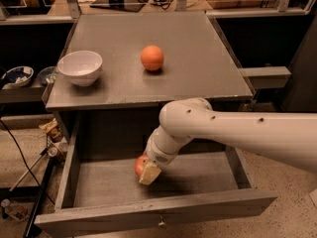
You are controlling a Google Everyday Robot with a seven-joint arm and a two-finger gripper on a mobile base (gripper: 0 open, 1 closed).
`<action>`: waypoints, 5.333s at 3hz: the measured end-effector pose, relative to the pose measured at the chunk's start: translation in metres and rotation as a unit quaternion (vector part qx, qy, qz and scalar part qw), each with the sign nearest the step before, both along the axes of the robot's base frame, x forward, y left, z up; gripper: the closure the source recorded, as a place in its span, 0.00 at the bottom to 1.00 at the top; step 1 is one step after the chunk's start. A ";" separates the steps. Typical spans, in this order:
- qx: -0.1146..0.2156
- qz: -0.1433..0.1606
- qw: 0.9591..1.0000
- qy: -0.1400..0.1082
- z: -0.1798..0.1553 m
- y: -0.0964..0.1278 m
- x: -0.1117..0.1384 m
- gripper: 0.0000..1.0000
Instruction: Pick apple from top drawer and place on counter
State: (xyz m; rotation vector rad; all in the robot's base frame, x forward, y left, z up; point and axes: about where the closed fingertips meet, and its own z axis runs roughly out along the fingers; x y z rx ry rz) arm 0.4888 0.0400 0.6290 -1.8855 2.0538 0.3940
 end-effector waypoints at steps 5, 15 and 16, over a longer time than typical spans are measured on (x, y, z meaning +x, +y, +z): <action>-0.030 -0.090 0.993 -0.068 0.090 -0.078 0.028 1.00; -0.052 -0.282 0.950 -0.127 0.231 -0.175 0.074 1.00; -0.050 -0.286 0.948 -0.128 0.232 -0.176 0.074 1.00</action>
Offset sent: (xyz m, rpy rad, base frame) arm -0.0160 -0.0571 0.0998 -0.0123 -0.1933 -0.1415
